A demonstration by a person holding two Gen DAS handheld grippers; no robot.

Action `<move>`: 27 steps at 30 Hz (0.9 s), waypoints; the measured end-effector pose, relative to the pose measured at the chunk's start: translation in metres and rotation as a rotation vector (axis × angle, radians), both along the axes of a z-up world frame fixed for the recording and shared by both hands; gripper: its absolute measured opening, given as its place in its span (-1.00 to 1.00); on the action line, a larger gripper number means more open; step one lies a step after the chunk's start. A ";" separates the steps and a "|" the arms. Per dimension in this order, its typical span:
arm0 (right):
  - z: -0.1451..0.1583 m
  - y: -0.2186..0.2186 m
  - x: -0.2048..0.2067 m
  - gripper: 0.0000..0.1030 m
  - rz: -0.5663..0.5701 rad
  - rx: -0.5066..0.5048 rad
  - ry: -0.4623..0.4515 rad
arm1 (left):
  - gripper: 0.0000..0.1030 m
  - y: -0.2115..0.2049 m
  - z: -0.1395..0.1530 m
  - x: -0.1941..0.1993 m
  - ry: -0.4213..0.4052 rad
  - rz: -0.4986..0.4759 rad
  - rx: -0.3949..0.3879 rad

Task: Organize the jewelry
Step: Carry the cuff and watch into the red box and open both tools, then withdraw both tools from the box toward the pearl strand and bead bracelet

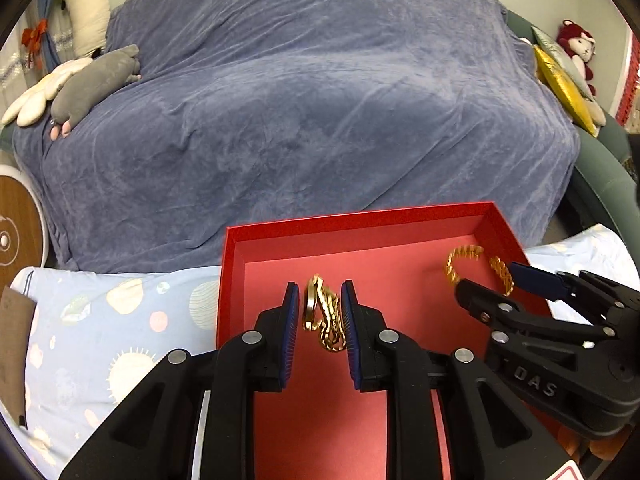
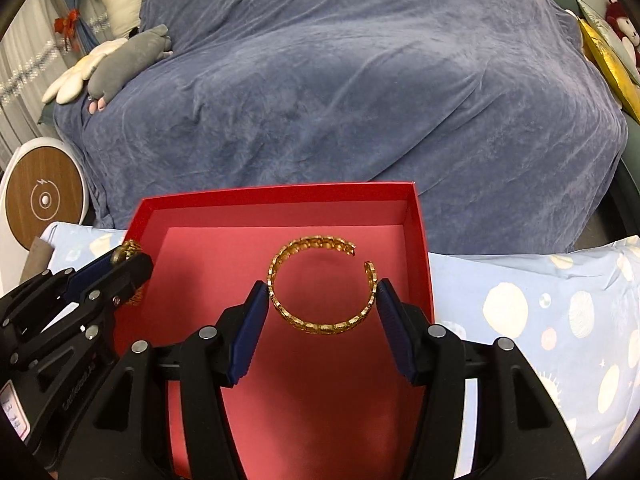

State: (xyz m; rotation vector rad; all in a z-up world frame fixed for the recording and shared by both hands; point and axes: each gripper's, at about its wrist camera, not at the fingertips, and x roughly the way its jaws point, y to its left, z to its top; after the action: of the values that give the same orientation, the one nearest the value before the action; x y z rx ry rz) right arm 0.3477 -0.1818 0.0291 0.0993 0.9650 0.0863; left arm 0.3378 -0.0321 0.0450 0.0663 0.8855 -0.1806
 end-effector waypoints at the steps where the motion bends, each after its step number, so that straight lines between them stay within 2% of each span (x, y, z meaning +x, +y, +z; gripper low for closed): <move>1: 0.001 -0.001 -0.003 0.19 -0.004 -0.007 -0.013 | -0.30 0.000 0.000 0.000 0.002 0.007 0.006; 2: 0.004 -0.002 -0.008 0.26 -0.007 -0.014 -0.031 | -0.04 0.000 0.001 -0.002 -0.006 0.021 0.019; 4: 0.011 -0.006 -0.020 0.26 -0.002 -0.019 -0.059 | 0.14 0.001 0.007 -0.010 -0.043 0.029 0.032; 9: 0.038 -0.022 -0.078 0.26 0.037 -0.010 -0.108 | 0.17 0.018 0.033 -0.054 -0.096 0.004 0.001; 11: 0.046 -0.027 -0.112 0.27 0.061 -0.022 -0.119 | 0.32 0.029 0.042 -0.083 -0.111 -0.007 -0.021; 15: 0.051 -0.039 -0.179 0.28 0.084 -0.010 -0.105 | 0.35 0.046 0.049 -0.143 -0.111 -0.011 0.007; 19: 0.050 -0.051 -0.241 0.28 0.082 0.045 -0.079 | 0.40 0.062 0.036 -0.198 -0.070 0.007 0.025; 21: 0.045 -0.052 -0.266 0.28 0.076 0.037 -0.087 | 0.40 0.068 0.026 -0.222 -0.051 0.022 0.027; 23: 0.038 -0.049 -0.284 0.28 0.073 0.027 -0.095 | 0.40 0.072 0.014 -0.243 -0.035 0.035 0.013; 27: 0.011 -0.048 -0.300 0.28 0.065 0.077 -0.087 | 0.40 0.073 -0.014 -0.261 -0.010 0.058 -0.006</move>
State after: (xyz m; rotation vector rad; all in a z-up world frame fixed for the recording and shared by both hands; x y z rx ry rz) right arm 0.0480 -0.2295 0.0405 0.1340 0.8779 0.1859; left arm 0.0769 0.0405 0.0310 0.0362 0.8764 -0.1284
